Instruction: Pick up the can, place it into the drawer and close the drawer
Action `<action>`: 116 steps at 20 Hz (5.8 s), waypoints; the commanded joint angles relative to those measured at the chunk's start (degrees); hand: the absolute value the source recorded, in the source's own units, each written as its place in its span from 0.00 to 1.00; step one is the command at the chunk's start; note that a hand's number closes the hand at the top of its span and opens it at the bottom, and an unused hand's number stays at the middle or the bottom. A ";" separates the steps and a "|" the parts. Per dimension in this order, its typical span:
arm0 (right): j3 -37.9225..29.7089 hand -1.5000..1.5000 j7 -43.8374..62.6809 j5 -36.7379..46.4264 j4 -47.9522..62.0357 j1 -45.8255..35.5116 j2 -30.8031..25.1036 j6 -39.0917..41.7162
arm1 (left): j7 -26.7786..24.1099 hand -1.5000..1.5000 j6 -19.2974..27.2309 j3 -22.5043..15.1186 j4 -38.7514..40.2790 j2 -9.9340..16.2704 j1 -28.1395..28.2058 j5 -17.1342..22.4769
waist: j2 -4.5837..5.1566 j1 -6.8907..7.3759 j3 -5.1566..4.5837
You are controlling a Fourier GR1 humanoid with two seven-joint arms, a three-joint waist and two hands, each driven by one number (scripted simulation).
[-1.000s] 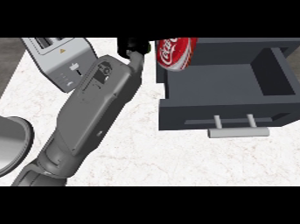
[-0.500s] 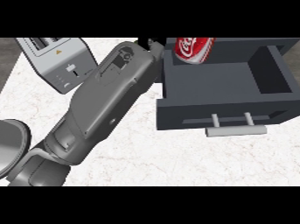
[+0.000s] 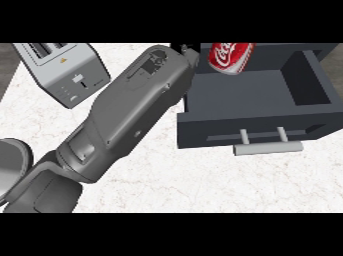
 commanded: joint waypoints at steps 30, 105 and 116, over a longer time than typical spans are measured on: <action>-0.15 0.00 1.29 1.34 -0.90 -3.97 -1.17 -0.39 | -9.43 0.00 7.86 -13.63 8.72 0.00 -0.83 16.90 | 0.41 -1.51 0.02; 28.59 0.00 -22.18 104.37 109.96 -78.60 -7.09 -63.77 | 7.03 0.00 9.20 -11.82 -25.20 23.06 13.35 7.66 | 0.74 8.63 0.02; 27.29 0.00 -19.86 105.73 117.19 -89.58 -11.37 -63.00 | 11.49 0.00 10.69 -11.83 -31.73 25.37 14.18 6.39 | 0.99 10.19 0.00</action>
